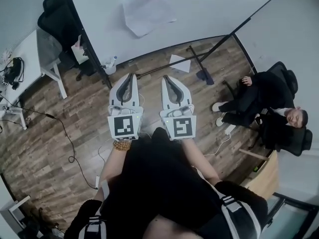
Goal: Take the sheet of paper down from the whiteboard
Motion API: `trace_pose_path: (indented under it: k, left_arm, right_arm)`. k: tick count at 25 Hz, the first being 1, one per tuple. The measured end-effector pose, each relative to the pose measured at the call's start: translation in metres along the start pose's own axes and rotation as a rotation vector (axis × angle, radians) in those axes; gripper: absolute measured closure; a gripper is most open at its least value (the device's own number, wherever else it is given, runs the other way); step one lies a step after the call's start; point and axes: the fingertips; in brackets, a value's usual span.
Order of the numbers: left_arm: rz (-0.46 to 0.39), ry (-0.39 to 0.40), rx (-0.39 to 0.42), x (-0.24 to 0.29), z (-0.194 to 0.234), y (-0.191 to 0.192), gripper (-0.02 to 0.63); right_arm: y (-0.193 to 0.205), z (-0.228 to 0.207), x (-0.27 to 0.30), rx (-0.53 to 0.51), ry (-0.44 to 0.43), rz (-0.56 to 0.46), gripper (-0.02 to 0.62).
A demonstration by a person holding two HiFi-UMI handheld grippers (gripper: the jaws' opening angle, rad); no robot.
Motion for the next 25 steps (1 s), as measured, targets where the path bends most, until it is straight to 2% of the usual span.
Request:
trace_pose_path:
  k: [5, 15, 25]
  left_arm:
    - [0.012, -0.005, 0.023, 0.024, 0.01, 0.006, 0.592]
    - [0.04, -0.088, 0.062, 0.088, 0.014, 0.014, 0.592]
    - [0.093, -0.242, 0.075, 0.141, 0.03, 0.03, 0.591]
  right_arm:
    - [0.007, -0.014, 0.024, 0.003, -0.002, -0.007, 0.595]
    - [0.023, -0.073, 0.083, 0.053, -0.059, -0.03, 0.595]
    - [0.017, -0.129, 0.147, 0.109, -0.157, -0.106, 0.595]
Point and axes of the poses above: the fingertips, and each gripper's own axes: x forward along the fingers, z to its left, y out of its underside, and after that the axes turned 2 degrees about x, right-handed
